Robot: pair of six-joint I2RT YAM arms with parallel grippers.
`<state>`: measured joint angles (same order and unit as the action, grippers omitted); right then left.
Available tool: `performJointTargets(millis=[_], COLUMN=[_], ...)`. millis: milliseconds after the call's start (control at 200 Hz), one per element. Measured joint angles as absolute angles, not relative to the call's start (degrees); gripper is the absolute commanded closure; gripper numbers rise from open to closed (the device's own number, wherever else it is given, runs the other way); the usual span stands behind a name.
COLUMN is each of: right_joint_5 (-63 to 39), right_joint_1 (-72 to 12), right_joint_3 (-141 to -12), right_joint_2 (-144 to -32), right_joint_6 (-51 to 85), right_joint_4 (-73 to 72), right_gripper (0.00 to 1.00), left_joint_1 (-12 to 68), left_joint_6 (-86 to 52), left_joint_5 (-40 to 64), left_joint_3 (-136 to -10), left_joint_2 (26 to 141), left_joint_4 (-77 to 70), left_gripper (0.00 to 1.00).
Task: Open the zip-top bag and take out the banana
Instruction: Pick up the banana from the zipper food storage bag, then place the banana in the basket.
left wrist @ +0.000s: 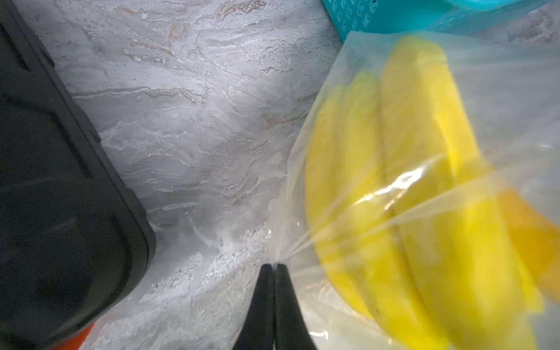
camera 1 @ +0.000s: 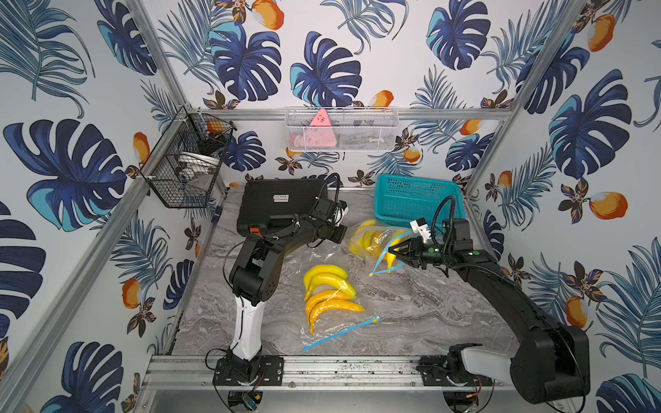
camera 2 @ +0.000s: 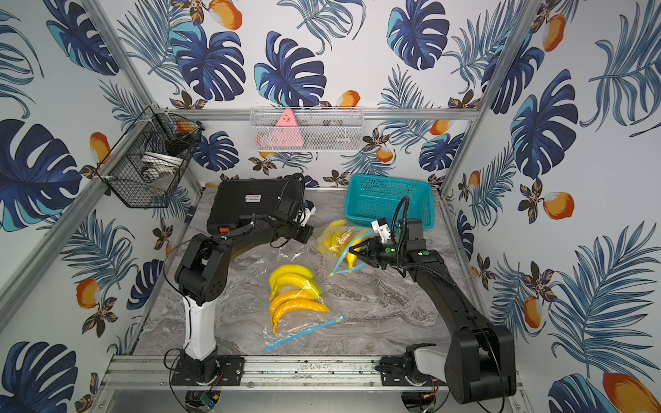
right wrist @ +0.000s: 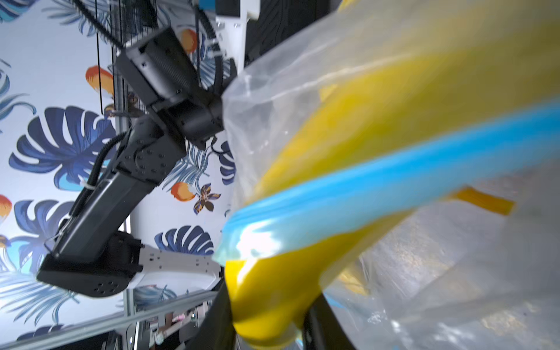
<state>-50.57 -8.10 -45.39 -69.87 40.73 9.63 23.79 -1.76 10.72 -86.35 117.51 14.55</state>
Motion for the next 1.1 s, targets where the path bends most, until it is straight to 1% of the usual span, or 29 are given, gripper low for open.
performJointTargets(millis=[125, 230, 360, 505, 595, 656, 716, 831, 936, 1006, 1101], right_joint_5=[-44.82, -44.27, -48.45, -54.30, -56.88, -58.19, -58.48, -55.31, -48.82, -44.95, -40.91], right_joint_1=[-8.25, -8.10, -6.85, -2.92, -0.93, 1.10, 3.38, 6.90, 8.43, 8.75, 8.78], right_joint_3=[-37.23, -37.45, -42.46, -47.55, -52.12, -55.37, -58.15, -63.09, -68.95, -74.83, -82.21], right_joint_2=[-67.35, -67.37, -65.36, -61.89, -60.82, -60.82, -61.80, -67.94, -80.60, -91.02, -102.15], right_joint_6=[52.07, 56.18, 54.33, 50.81, 47.05, 43.90, 40.77, 34.85, 31.79, 29.82, 27.81], right_joint_4=[-5.72, -11.68, -9.26, -3.20, 2.48, 6.13, 8.93, 13.02, 13.17, 13.72, 14.61], right_gripper=[0.88, 0.87, 0.86, 0.86, 0.86, 0.85, 0.86, 0.89, 0.91, 0.89, 0.82], left_joint_1=[24.45, 24.40, 24.29, 23.68, 23.49, 23.27, 23.14, 22.61, 22.46, 22.44, 22.41], left_joint_6=[-1.78, -1.80, -1.78, -1.72, -1.56, -1.45, -1.43, -1.45, -1.45, -1.45, -1.45], left_joint_5=[10.92, 10.52, 9.45, 8.86, 9.04, 9.41, 9.96, 10.92, 11.86, 12.21, 12.43], left_joint_3=[-86.46, -87.79, -89.52, -90.41, -90.39, -90.17, -89.41, -88.42, -88.44, -88.49, -88.90], left_joint_2=[117.38, 118.24, 119.35, 120.14, 120.18, 120.16, 119.96, 119.77, 119.77, 119.77, 119.77], left_joint_4=[13.47, 13.58, 14.59, 15.03, 15.03, 14.87, 14.59, 14.61, 14.57, 14.59, 14.66], left_gripper=[1.00, 1.00, 1.00, 1.00, 1.00, 1.00, 1.00, 1.00, 1.00, 1.00, 1.00])
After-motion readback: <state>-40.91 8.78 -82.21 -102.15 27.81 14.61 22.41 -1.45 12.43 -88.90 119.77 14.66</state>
